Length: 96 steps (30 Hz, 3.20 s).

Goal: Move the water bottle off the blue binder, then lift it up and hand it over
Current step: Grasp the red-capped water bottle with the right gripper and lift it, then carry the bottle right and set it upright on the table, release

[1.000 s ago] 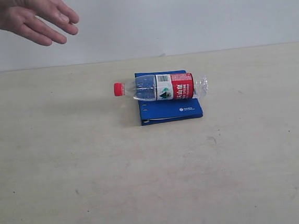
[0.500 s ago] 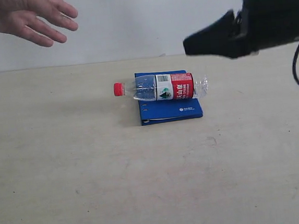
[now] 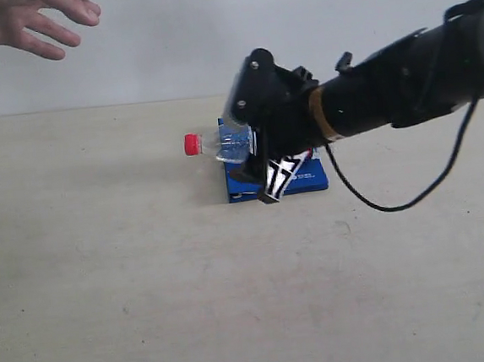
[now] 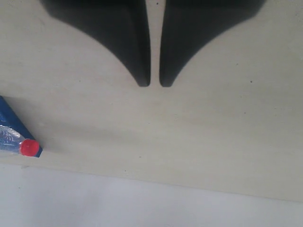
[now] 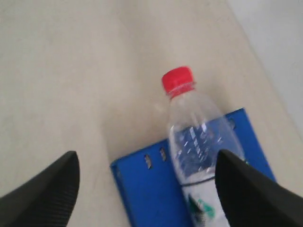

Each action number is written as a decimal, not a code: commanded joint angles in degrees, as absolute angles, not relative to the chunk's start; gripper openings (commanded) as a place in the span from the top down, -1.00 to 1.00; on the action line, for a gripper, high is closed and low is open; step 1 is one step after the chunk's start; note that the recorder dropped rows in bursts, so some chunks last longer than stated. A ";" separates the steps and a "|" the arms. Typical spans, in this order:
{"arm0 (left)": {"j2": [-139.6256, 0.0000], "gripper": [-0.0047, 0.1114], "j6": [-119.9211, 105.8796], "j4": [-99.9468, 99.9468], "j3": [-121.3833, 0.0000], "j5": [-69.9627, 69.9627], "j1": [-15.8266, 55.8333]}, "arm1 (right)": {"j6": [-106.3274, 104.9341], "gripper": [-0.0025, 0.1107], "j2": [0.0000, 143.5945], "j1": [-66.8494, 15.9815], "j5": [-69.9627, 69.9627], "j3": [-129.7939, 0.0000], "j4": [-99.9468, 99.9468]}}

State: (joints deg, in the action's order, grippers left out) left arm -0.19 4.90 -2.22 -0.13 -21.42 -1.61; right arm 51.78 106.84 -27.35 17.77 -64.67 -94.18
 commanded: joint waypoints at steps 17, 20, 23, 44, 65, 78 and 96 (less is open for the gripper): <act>0.00 0.80 4.72 -2.13 0.00 -20.91 -1.42 | 48.81 -0.30 131.17 -29.85 11.23 -89.26 -99.29; 0.00 0.80 4.72 -2.13 0.00 -20.91 -1.42 | 48.81 -0.30 131.79 -29.85 5.77 -89.26 -99.55; 0.00 0.80 4.72 -2.13 0.00 -20.91 -1.42 | 48.65 -0.30 131.91 -29.85 2.94 -89.26 -99.55; 0.00 0.80 4.72 -2.13 0.00 -20.81 -1.42 | 60.86 0.96 117.36 -22.57 -24.83 -89.26 -99.15; 0.00 0.80 4.72 -2.13 0.00 -20.81 -1.42 | 67.30 0.96 113.20 8.80 22.58 -87.36 -76.52; 0.00 0.80 4.72 -2.13 0.00 -20.81 -1.42 | 61.24 0.93 113.20 10.85 33.18 -81.96 -85.10; 0.00 0.80 4.72 -2.13 0.00 -20.80 -1.42 | 64.55 0.57 113.20 10.85 39.05 -81.11 -92.51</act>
State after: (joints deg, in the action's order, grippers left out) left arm -0.19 4.90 -2.22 -0.13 -21.42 -1.61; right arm 64.31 113.93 10.68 40.35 -81.09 -89.26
